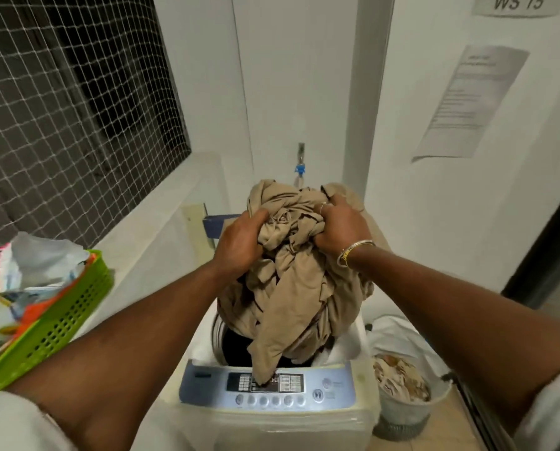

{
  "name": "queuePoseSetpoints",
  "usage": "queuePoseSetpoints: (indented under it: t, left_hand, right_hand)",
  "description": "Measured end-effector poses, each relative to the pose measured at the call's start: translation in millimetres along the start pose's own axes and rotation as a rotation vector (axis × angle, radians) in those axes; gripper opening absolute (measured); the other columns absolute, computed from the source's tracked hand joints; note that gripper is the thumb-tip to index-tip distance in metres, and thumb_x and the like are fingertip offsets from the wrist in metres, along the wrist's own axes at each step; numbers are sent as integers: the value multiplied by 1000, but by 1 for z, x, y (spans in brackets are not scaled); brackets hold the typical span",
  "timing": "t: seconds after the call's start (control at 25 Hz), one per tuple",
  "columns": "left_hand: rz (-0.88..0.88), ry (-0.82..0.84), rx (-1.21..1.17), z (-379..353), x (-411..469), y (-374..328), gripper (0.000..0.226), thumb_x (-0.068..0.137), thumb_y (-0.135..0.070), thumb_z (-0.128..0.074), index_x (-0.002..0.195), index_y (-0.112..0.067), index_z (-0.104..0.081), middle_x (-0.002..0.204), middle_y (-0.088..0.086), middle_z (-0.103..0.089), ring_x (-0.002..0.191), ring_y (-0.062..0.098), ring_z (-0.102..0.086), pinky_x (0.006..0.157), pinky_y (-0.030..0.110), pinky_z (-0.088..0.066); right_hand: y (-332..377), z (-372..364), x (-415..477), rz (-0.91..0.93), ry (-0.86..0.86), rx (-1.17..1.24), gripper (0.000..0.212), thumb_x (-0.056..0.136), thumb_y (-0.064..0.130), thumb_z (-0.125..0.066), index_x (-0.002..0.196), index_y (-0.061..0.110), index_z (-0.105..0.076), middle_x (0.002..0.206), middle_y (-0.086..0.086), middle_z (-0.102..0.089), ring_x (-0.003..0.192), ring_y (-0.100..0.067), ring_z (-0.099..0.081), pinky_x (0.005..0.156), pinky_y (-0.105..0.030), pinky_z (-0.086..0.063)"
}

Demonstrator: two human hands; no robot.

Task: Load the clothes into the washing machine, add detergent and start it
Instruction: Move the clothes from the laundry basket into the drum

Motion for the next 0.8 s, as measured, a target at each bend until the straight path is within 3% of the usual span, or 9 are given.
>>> queuePoseSetpoints:
  t: [0.16,0.36,0.48,0.6,0.72,0.8]
  left_hand:
    - [-9,54,13,-22,-7,58,42,82,-18,-64,116,-36,-45,106,2,-57,91,26,-60,74,42,-55]
    - [45,166,-64,-94,-26,107,50,85,-22,-65,128,-37,-45,126,4,-58,108,25,-59,91,37,-53]
    - [157,275,-84,-150,-36,132,46,89,-46,-59,131,-34,-44,128,8,-58,111,26,-59,95,40,-53]
    - [286,314,-339,-196,-47,163,52,94,-69,-41,126,-30,-54,125,4,-63,114,23,-62,98,48,-54]
    - [331,283,-396,-229,-57,191,35,101,-44,-49,128,-22,-57,123,-1,-64,115,16,-62,98,42,-54]
    - [430,383,-267,-253,-69,215,49,93,-49,-52,135,-24,-51,129,3,-61,118,20,-59,101,42,-50]
  right_hand:
    - [19,-57,-10,-56,60,37,48,75,32,-69,123,29,-65,115,-4,-50,93,-31,-61,78,-38,-56]
    - [5,-146,-23,-111,204,33,53,78,38,-74,129,30,-61,122,-1,-49,97,-24,-60,82,-32,-53]
    - [-17,-199,-21,-123,305,35,52,78,37,-74,128,30,-61,123,-2,-50,98,-25,-61,83,-32,-51]
    - [-31,-253,-14,-94,443,60,49,79,38,-71,126,30,-61,127,-3,-49,104,-27,-60,85,-33,-50]
    - [-38,-308,-15,-81,580,71,49,78,47,-69,124,34,-61,134,-5,-46,106,-31,-62,86,-38,-51]
    - [-38,-350,-21,-83,703,151,54,78,45,-69,129,33,-58,132,-8,-45,110,-35,-60,93,-41,-50]
Point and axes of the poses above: each hand's wrist, its own x-axis towards the middle knuckle, its own z-axis out of the back of the hand, y = z × x, the point moved 6 cm from there along x, towards the middle knuckle
